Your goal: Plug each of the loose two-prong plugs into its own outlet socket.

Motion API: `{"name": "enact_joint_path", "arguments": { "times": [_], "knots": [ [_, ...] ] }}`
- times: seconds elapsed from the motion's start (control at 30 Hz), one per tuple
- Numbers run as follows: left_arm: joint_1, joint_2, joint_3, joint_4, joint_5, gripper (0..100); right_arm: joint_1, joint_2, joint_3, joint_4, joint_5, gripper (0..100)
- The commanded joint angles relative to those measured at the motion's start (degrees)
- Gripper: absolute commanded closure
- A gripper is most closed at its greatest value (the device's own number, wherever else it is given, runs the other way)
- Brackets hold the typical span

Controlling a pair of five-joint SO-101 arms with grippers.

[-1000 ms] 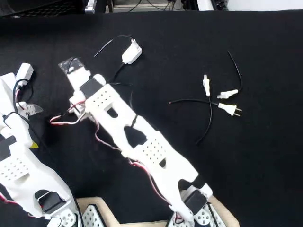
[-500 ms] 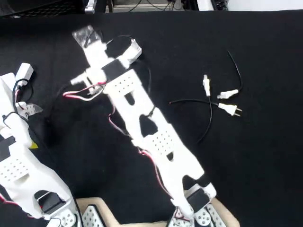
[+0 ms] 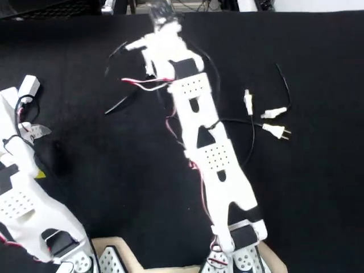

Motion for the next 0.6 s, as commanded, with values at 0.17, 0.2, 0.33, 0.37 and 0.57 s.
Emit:
{"name": "enact_joint_path", "arguments": {
  "times": [0.17,0.2,0.33,0.37,0.57],
  "knots": [
    [2.2,-0.6,2.9,-4.8,-0.2,50,0.5,1.5,-3.7,0.7,2.3,61.1],
    [2.2,-0.6,2.9,-4.8,-0.3,50,0.2,0.6,-3.8,2.0,2.3,58.5],
    [2.2,-0.6,2.9,-4.8,-0.3,50,-1.8,-7.6,-3.8,9.8,2.7,58.7],
    [2.2,-0.6,2.9,-4.8,-0.3,50,-2.5,-10.3,-3.8,12.3,2.7,58.9],
    [2.2,-0.6,2.8,-4.8,-0.3,50,-7.3,-27.0,-3.7,27.8,2.7,58.8]
  ]
}}
